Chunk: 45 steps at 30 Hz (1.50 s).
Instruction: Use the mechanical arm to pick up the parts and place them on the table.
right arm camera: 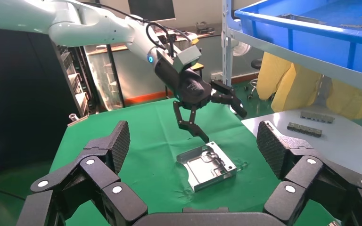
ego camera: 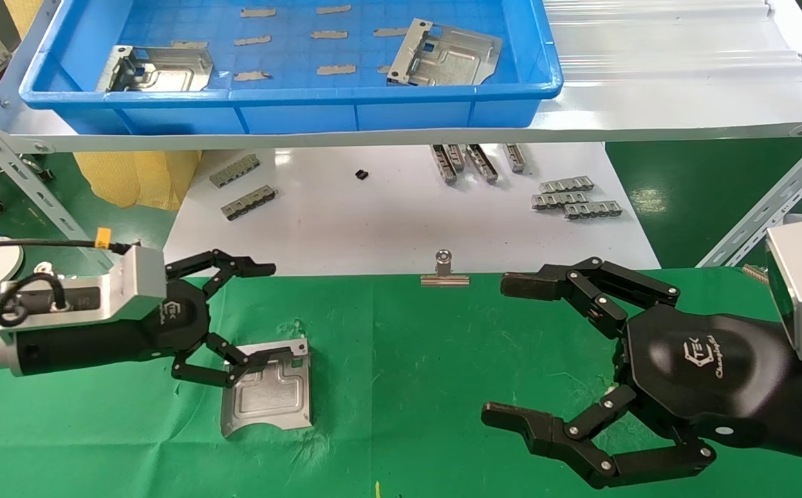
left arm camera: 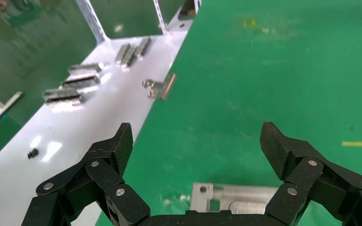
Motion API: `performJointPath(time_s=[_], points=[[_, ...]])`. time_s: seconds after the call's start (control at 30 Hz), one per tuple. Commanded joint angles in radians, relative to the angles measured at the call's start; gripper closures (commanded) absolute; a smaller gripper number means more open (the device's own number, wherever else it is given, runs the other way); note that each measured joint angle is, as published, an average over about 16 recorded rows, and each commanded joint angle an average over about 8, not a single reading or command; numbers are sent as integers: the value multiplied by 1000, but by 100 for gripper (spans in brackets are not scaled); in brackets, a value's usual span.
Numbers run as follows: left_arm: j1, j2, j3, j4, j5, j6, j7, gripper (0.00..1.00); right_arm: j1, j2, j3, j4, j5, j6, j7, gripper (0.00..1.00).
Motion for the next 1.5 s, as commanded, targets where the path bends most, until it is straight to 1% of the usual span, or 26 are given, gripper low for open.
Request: performJointPath(time_s=[0.03,1.5], points=[[19,-12,-15,-41,-12,-4,-31,0,0,0,0,0,0,0,0,0],[440,-275,-354,-950,-269,-85,-710,0,0,0,0,0,0,0,0,0]])
